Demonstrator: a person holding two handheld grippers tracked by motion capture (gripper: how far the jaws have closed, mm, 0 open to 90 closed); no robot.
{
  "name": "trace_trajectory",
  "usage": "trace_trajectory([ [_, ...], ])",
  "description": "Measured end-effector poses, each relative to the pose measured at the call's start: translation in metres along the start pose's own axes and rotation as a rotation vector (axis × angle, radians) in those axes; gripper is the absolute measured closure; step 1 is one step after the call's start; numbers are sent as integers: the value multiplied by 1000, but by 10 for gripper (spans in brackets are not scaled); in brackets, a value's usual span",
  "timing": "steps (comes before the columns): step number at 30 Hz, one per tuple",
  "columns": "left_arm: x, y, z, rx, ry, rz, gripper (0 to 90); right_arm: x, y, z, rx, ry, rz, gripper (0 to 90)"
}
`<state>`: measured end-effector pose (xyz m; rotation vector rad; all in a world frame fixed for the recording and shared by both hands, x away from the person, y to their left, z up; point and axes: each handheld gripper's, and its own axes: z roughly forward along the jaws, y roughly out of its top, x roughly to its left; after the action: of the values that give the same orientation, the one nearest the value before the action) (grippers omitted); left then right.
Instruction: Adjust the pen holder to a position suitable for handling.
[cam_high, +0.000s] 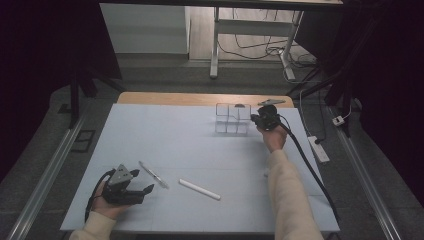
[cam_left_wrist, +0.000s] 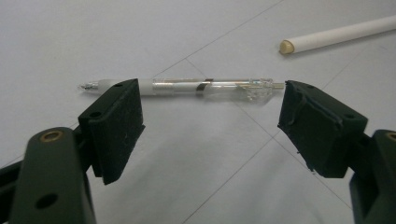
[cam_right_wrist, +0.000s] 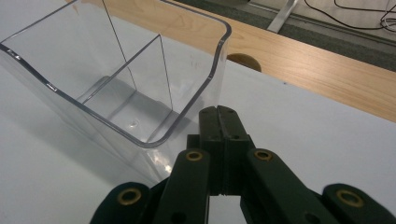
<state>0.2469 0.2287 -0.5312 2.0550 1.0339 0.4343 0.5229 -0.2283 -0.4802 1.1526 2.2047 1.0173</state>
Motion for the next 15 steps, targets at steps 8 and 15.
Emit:
trace_trajectory([
  [8,-2,1,1,-2,-4,7,223,9,4,5,1,3,-2,892],
  [15,-2,1,1,0,-5,7,223,17,8,11,-3,5,-8,892],
])
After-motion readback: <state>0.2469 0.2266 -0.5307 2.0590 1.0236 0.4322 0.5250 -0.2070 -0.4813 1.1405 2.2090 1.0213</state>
